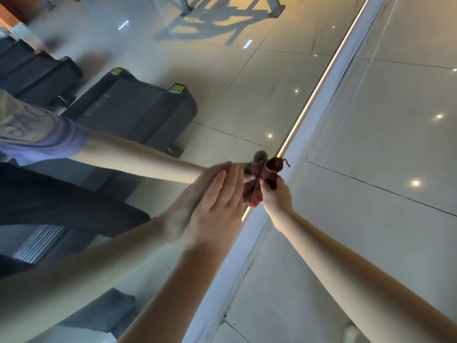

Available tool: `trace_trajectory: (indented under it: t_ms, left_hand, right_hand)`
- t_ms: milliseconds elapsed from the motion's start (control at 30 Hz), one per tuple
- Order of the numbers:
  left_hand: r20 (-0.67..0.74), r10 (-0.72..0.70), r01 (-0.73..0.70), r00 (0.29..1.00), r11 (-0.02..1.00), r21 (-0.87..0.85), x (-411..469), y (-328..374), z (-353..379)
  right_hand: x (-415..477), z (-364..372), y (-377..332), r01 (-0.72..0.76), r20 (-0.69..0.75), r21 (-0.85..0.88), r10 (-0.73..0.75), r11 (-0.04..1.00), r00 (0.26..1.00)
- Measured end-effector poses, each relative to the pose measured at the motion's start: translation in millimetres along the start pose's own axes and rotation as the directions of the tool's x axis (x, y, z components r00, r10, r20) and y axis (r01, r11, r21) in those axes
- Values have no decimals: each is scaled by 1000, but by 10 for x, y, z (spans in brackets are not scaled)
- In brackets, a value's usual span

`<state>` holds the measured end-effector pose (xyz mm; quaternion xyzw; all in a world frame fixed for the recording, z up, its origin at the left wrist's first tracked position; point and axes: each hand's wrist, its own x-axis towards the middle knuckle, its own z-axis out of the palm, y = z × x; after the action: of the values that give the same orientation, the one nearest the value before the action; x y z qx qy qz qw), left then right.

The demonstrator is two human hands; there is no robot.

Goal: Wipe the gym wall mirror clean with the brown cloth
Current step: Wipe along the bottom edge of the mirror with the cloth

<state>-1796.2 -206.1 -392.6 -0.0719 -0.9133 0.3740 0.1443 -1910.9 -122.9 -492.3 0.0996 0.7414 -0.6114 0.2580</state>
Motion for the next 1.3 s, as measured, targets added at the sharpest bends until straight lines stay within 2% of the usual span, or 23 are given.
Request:
trace_trajectory:
  t_ms: [133,233,300,433,533,700,833,1000,1167,1300]
  left_hand:
    - [-32,-34,30,999,993,-117,94,82,79]
    - [25,-52,55,998,992,-116,195,121,100]
    - [31,-49,53,998,988,-148,269,120,129]
    - [107,54,-55,993,998,8,462,133,80]
    - [43,3,0,999,998,-65,591,171,178]
    - [26,-69,71,997,993,-93,852,182,244]
    - [13,-58,58,998,996,-62,975,262,376]
    - [-17,-64,61,998,988,-145,1230,191,377]
    - [30,-57,61,998,991,-122,1252,248,398]
    - [5,-77,77,997,990,-122,1260,239,386]
  right_hand:
    - [-35,-55,-106,-16,77,128,6,992,997]
    - [173,-196,-383,147,-16,101,-146,984,989]
    - [316,-279,-526,195,-60,57,-192,979,980]
    - [408,-326,-467,199,-41,-51,-201,979,979]
    - [409,-298,-299,220,4,-111,-221,969,975]
    - [537,-253,-191,179,-14,-78,-180,981,984]
    - [738,-285,-232,165,-76,-69,-170,984,982]
    - [810,-284,-189,172,-108,-105,-183,979,977]
    - [994,-392,-526,153,-166,-74,-163,985,973]
    - [1063,-592,-984,297,-189,-27,-296,955,936]
